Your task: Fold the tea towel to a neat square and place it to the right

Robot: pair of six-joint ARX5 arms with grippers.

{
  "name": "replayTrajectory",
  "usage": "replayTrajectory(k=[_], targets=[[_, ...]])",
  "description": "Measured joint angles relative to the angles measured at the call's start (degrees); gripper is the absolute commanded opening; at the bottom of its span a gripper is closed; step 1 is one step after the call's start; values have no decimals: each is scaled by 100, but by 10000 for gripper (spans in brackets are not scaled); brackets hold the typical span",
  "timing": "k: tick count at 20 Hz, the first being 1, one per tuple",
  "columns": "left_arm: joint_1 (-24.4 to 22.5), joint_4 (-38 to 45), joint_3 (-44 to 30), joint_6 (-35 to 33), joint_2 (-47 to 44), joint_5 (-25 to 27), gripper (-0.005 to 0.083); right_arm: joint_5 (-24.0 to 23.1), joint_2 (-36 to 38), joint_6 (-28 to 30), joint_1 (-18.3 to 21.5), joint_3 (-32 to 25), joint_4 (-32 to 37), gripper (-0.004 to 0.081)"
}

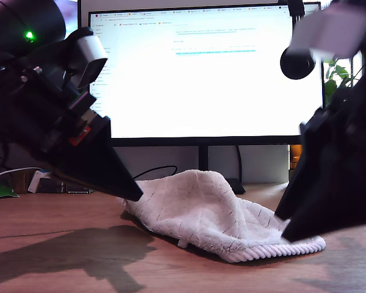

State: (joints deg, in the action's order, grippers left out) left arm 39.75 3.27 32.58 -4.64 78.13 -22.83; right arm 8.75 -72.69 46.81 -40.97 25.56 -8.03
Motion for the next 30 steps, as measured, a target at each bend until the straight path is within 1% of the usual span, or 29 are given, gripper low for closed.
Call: replayTrajectory(k=[3,5,8,10,11,13,15,16,17,19,20,22,25,28,30], targets=[[2,15,0,50,0,0,-19,-81,-455,105,0,426,66,288],[0,22,0,70,0,2,-19,-155,-608,127,0,599,63,288],[0,63,0,70,0,4,-19,-173,-791,131,0,713,44,287],[-2,66,0,70,0,7,-19,-166,-894,269,0,752,4,279],[-2,66,0,70,0,4,-19,-157,-951,339,-2,791,4,263],[0,66,0,94,0,4,-19,-138,-1080,426,-72,874,72,168],[-2,61,0,127,0,4,-19,-127,-1145,428,-153,903,94,12],[0,50,0,142,0,4,-19,-131,-1150,422,-199,903,83,-8],[0,2,0,146,0,4,-19,-133,-1156,358,-236,907,66,-10],[-2,-173,0,146,0,7,-19,-35,-1196,-66,-267,968,-24,-10],[0,-278,0,142,0,4,-19,35,-1231,-175,-264,1067,-186,-10],[0,-361,0,94,0,7,-19,254,-1261,-542,-264,1392,-625,-10],[138,-323,0,-98,0,35,-19,289,-1263,-629,-264,2277,-1279,-10],[354,-323,0,-138,-13,297,-19,286,-1261,-629,-221,3042,-1810,-10],[433,-330,0,-149,-111,566,-19,254,-1261,-629,-122,3300,-2076,-10]])
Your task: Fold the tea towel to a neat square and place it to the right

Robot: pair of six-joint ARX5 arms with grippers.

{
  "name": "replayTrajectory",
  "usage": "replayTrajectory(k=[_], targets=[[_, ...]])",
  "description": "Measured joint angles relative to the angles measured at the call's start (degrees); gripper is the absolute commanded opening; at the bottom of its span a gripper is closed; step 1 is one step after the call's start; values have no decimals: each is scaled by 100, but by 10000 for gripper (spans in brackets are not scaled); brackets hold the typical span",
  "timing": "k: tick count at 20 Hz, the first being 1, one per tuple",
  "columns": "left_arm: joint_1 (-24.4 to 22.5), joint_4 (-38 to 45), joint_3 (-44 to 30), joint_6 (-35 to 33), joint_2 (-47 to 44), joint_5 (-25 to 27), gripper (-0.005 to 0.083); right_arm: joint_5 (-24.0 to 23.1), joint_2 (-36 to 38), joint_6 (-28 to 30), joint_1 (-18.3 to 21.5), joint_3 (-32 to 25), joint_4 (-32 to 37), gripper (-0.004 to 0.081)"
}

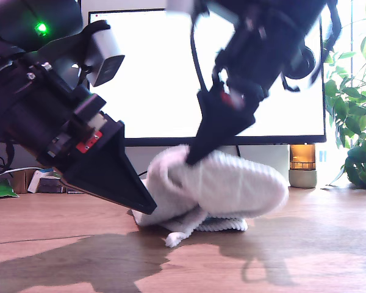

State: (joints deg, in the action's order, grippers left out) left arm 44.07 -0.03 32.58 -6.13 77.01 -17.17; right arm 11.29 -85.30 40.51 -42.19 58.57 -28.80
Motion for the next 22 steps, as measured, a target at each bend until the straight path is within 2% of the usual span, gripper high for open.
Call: replayTrajectory(k=[3,9,10,13,14,17,19,22], targets=[[15,76,-2,26,-310,317,-19,-190,0,-2,216,267,-153,-10],[20,553,-2,267,-404,269,1,-332,0,-2,549,905,-225,-10],[20,673,-2,284,-365,264,48,-332,0,-2,553,911,-234,-10],[42,986,-2,448,46,251,301,-330,0,-2,553,911,-278,-10],[55,1115,-2,479,229,221,329,-330,0,-2,553,911,-278,-10],[125,1700,-4,925,664,249,343,-330,0,-2,553,911,-280,-10],[146,2153,-4,1692,776,387,343,-332,0,-2,553,911,-278,-10],[385,2542,-4,2227,787,1117,343,-332,0,-2,586,911,-234,-10]])
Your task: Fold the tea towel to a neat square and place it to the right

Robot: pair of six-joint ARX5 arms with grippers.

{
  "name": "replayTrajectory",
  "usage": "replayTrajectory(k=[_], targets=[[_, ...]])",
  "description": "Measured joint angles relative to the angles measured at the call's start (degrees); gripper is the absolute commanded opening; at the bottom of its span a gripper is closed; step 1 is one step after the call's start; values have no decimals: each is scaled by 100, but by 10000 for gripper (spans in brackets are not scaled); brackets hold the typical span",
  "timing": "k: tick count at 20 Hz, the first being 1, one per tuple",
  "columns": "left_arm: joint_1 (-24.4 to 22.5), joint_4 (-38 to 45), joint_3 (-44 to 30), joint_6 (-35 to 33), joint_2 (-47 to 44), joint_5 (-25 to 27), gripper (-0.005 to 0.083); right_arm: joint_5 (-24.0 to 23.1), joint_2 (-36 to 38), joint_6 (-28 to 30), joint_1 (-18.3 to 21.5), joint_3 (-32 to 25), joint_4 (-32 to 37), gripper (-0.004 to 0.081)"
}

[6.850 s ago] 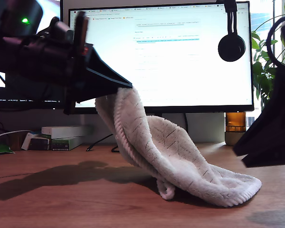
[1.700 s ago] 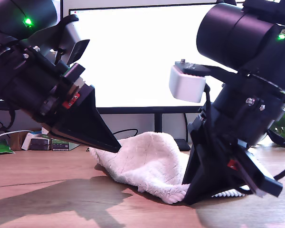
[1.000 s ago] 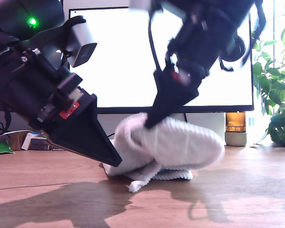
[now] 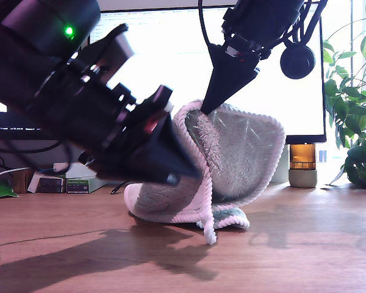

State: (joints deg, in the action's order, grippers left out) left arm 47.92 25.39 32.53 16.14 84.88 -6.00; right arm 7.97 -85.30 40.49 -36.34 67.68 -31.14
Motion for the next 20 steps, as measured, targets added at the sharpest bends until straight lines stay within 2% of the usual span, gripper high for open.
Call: replayTrajectory(k=[4,8,11,17,20], targets=[[645,557,0,667,389,1261,343,2,0,0,70,-2,7,-10],[949,752,0,1010,841,2288,343,2,0,-17,101,0,7,-10],[979,852,98,1067,1049,2459,343,13,0,-20,101,0,7,-10],[1023,850,748,1069,1711,2457,342,22,0,-22,101,0,7,-10],[1034,713,898,1071,1775,2715,332,24,0,-20,101,-2,-2,-10]])
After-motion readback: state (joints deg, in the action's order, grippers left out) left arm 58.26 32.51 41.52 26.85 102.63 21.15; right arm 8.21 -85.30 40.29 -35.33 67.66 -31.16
